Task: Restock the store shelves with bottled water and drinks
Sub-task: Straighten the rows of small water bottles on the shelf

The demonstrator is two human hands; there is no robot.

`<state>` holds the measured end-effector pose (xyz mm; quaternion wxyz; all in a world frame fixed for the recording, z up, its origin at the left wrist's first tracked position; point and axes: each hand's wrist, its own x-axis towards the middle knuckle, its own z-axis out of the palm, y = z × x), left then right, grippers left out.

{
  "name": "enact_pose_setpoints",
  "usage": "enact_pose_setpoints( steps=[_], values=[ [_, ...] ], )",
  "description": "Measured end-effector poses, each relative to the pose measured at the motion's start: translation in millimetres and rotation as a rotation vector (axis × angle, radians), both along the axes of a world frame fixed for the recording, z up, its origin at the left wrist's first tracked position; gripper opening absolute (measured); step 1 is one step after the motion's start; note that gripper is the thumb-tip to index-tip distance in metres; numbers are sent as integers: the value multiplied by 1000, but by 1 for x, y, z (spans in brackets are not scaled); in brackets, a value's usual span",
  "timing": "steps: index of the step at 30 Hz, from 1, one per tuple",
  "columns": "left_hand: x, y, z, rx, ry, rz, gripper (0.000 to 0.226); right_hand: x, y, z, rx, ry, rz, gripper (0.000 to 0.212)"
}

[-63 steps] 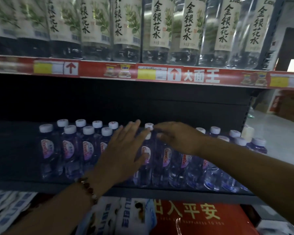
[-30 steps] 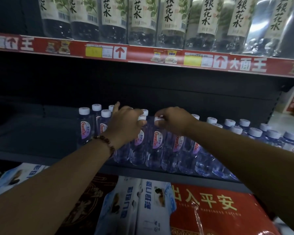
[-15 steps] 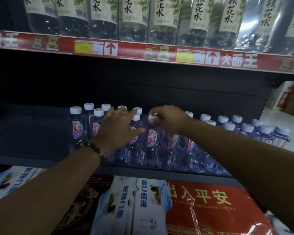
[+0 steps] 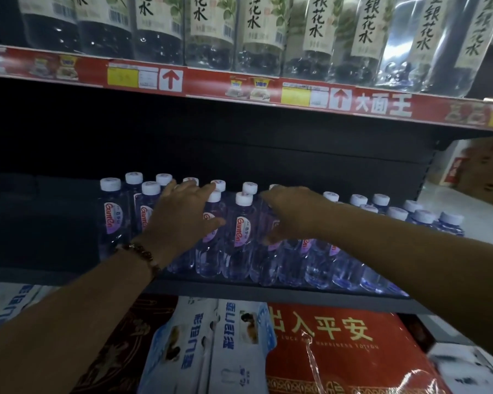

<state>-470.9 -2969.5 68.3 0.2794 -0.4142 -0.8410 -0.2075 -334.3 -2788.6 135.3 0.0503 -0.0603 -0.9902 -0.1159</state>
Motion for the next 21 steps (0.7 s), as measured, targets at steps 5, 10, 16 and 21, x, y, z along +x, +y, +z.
enact_pose_setpoints(
  steps=[5, 10, 16, 21],
  values=[
    [-1, 0, -2, 16, 15, 8, 78, -4, 8, -9, -27, 65, 20, 64],
    [0, 0, -1, 19, 26, 5, 77, -8, 17, -11, -55, 87, 27, 66],
    [-1, 1, -2, 14, 7, 12, 76, -13, 22, 1, -128, 23, 58, 48],
    [1, 2, 0, -3, -3, 17, 77, -11, 21, 11, -189, -50, 77, 43]
  ],
)
